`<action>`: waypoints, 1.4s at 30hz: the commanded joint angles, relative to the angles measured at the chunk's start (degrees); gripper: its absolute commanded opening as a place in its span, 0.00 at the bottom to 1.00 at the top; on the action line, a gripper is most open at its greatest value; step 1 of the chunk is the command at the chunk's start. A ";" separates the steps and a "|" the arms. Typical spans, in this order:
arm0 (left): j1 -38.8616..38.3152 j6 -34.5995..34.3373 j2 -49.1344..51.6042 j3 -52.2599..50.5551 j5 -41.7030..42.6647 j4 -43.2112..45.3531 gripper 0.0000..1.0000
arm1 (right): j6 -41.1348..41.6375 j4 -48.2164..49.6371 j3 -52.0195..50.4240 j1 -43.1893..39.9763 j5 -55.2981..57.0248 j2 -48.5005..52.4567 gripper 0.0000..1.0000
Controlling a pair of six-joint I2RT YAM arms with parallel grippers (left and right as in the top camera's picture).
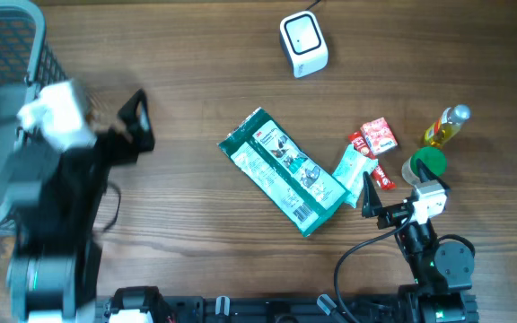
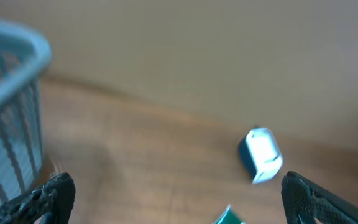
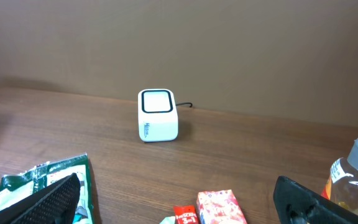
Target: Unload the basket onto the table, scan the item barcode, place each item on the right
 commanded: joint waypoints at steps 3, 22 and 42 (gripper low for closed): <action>-0.33 0.33 -17.62 0.13 -1.70 -6.73 1.00 | -1.09 0.31 -0.04 -0.24 -0.92 -0.57 1.00; -0.35 -6.64 -45.46 -28.30 3.13 20.96 1.00 | -1.09 0.31 -0.04 -0.24 -0.92 -0.57 1.00; -0.44 -6.34 -45.48 -57.48 3.06 45.77 1.00 | -1.09 0.31 -0.04 -0.24 -0.94 -0.57 1.00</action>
